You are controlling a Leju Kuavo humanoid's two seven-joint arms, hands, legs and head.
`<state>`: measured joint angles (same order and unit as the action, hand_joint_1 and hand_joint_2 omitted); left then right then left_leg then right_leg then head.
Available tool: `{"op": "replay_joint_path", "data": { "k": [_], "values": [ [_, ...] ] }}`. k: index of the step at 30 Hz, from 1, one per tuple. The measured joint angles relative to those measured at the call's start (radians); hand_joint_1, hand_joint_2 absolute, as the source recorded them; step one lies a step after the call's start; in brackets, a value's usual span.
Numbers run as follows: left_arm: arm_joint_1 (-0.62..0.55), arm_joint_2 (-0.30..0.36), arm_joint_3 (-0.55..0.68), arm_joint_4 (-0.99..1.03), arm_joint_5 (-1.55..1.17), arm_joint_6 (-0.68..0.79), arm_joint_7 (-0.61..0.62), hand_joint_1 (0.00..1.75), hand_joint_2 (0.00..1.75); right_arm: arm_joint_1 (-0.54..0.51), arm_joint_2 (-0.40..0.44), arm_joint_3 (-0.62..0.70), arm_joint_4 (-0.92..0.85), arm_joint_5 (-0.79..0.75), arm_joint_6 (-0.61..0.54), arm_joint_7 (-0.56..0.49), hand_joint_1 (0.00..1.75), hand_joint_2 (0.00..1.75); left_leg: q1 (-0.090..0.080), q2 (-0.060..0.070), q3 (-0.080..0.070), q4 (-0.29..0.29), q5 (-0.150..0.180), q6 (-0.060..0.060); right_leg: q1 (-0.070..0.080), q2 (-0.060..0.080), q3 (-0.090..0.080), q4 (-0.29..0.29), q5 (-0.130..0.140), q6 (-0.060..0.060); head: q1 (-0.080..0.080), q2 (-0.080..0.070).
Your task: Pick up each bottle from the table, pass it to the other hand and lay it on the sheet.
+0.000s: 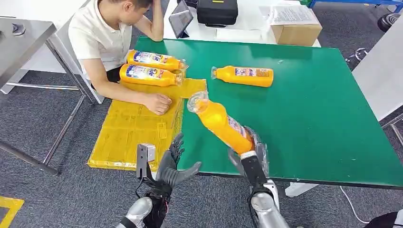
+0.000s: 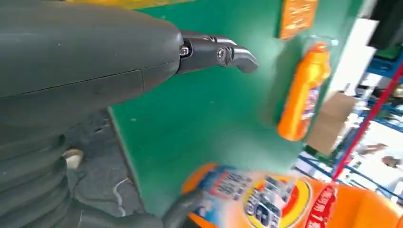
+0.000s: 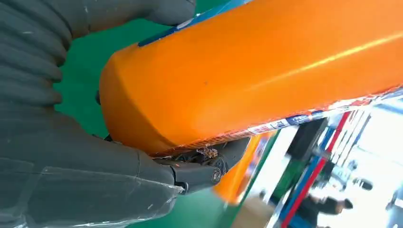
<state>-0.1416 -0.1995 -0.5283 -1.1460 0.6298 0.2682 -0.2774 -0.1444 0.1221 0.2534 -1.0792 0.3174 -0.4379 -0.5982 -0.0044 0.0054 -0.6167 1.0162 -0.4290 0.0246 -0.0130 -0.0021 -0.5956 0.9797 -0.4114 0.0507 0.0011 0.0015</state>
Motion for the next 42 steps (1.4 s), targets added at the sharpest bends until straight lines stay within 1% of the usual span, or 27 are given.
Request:
{"op": "replay_joint_path", "data": {
  "k": [3,6,8,12,19,21,25,26,27,32,34,36,37,38,42],
  "values": [
    [-0.015,0.0,-0.006,-0.001,0.0,0.005,-0.009,0.0,1.75,0.013,0.035,0.061,0.006,-0.048,0.005,-0.038,1.75,1.75,0.001,0.0,0.0,0.0,0.0,0.0,0.001,0.0,0.0,0.0,0.0,0.0,0.0,0.0],
    [-0.014,-0.004,-0.006,-0.011,0.027,-0.01,-0.019,0.0,1.75,0.021,0.055,0.103,0.013,-0.069,0.015,-0.045,1.75,1.75,0.002,0.0,-0.001,0.0,0.0,0.0,0.002,0.0,0.0,0.001,0.0,0.0,0.0,0.0],
    [-0.007,-0.01,-0.006,-0.05,0.039,-0.041,-0.043,0.0,1.75,0.016,0.06,0.149,0.033,-0.044,0.033,-0.015,1.75,1.75,0.002,0.0,-0.001,0.0,0.0,0.0,0.002,0.0,-0.001,0.001,0.0,0.0,0.0,0.0],
    [0.002,-0.018,-0.004,-0.137,0.07,-0.079,-0.045,0.0,1.75,0.011,0.071,0.246,0.081,-0.011,0.07,-0.021,1.75,1.75,0.001,-0.002,-0.002,0.0,0.0,0.0,0.001,-0.001,-0.001,0.0,0.0,0.0,0.0,0.0],
    [0.023,-0.018,0.024,-0.181,0.097,-0.087,-0.045,0.0,1.75,-0.024,0.074,0.294,0.118,-0.007,0.071,-0.022,1.75,1.75,0.002,-0.002,-0.002,0.0,0.0,0.0,0.001,-0.001,-0.002,0.0,0.0,0.0,0.0,0.0],
    [0.03,-0.018,0.032,-0.191,0.123,-0.109,-0.043,0.0,1.75,-0.027,0.074,0.303,0.124,-0.01,0.072,-0.021,1.75,1.75,0.002,-0.001,-0.002,0.0,0.0,0.0,0.001,-0.001,-0.002,0.0,0.0,0.0,0.0,0.0],
    [0.042,-0.018,0.058,-0.212,0.223,-0.194,0.007,0.0,1.75,-0.036,0.073,0.309,0.141,-0.01,0.074,-0.029,1.75,1.75,0.002,-0.001,-0.002,0.0,0.0,0.0,0.001,-0.001,-0.002,0.0,0.0,0.0,0.0,0.0],
    [0.043,-0.018,0.061,-0.214,0.227,-0.21,0.01,0.07,1.75,-0.039,0.073,0.313,0.144,-0.01,0.074,-0.034,1.75,1.75,0.002,-0.001,-0.002,0.0,0.0,0.0,0.001,-0.001,-0.002,0.0,0.0,0.0,0.0,0.0],
    [0.044,-0.018,0.063,-0.216,0.227,-0.214,0.01,1.75,1.75,-0.044,0.073,0.315,0.146,-0.009,0.074,-0.036,1.75,1.75,0.002,-0.001,-0.002,0.0,0.0,0.0,0.001,-0.001,-0.002,0.0,0.0,0.0,0.0,0.0],
    [0.043,-0.018,0.068,-0.219,0.205,-0.208,0.014,1.75,1.75,-0.05,0.072,0.319,0.151,-0.01,0.076,-0.037,1.75,1.75,0.002,-0.001,-0.002,0.0,0.0,0.0,0.001,-0.001,-0.002,0.0,0.0,0.0,0.0,0.0],
    [0.034,-0.018,0.066,-0.207,0.162,-0.177,-0.006,1.75,1.75,-0.05,0.072,0.32,0.149,-0.016,0.079,-0.036,1.61,1.75,0.002,-0.001,-0.002,0.0,0.0,0.0,0.001,-0.001,-0.002,0.0,0.0,0.0,0.0,0.0],
    [0.027,-0.018,0.059,-0.187,0.142,-0.161,-0.029,1.75,1.75,-0.047,0.071,0.32,0.144,-0.022,0.087,-0.031,1.34,1.75,0.002,-0.001,-0.002,0.0,0.0,0.0,0.001,-0.001,-0.002,0.0,0.0,0.0,0.0,0.0],
    [0.023,-0.018,0.06,-0.178,0.145,-0.161,-0.032,1.75,1.75,-0.045,0.069,0.32,0.139,-0.026,0.094,-0.027,0.23,1.75,0.002,-0.001,-0.002,0.0,0.0,0.0,0.001,-0.001,-0.002,0.0,0.0,0.0,0.0,0.0],
    [0.017,-0.018,0.06,-0.169,0.148,-0.161,-0.035,1.75,1.75,-0.043,0.067,0.321,0.134,-0.029,0.103,-0.023,0.0,1.75,0.002,-0.001,-0.002,0.0,0.0,0.0,0.001,-0.001,-0.002,0.0,0.0,0.0,0.0,0.0],
    [0.0,-0.018,0.065,-0.151,0.147,-0.161,-0.05,1.75,1.75,-0.026,0.064,0.332,0.112,-0.075,0.162,-0.016,0.0,1.75,0.002,-0.001,-0.002,0.0,0.0,0.0,0.001,-0.001,-0.002,0.0,0.0,0.0,0.0,0.0]
  ]
}}
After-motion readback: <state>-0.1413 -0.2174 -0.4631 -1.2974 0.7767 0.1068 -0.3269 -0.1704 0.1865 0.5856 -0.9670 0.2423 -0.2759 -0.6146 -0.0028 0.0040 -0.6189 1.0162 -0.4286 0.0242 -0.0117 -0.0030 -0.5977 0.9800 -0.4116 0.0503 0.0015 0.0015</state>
